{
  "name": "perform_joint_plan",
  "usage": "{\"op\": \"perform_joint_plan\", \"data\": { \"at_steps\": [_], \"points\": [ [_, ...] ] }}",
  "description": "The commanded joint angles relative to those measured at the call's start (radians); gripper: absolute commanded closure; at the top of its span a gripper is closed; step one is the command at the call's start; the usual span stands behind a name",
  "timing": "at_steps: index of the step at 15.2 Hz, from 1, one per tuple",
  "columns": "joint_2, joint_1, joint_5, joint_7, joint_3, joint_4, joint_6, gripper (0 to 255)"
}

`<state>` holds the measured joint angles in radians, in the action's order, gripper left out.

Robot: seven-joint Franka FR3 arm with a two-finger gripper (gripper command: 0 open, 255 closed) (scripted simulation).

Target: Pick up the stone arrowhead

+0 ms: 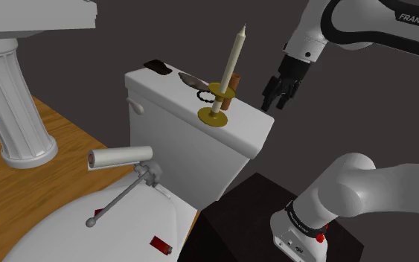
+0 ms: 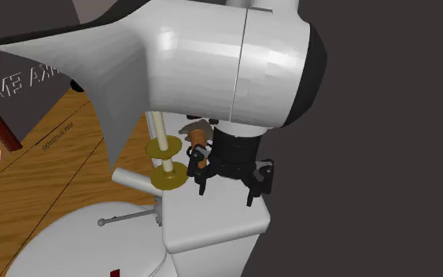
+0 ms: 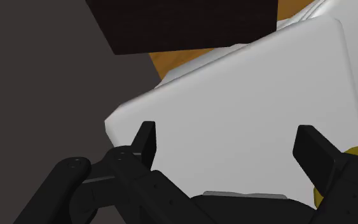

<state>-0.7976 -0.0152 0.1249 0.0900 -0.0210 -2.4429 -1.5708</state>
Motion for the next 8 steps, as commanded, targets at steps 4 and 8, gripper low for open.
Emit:
{"op": "perform_joint_plan", "data": {
  "at_steps": [4,8],
  "points": [
    [0.142,-0.010,0.010,-0.002,-0.011,0.094,-0.032,0],
    [0.326,-0.021,0.018,-0.002,-0.025,0.236,-0.052,0]
  ]
}}
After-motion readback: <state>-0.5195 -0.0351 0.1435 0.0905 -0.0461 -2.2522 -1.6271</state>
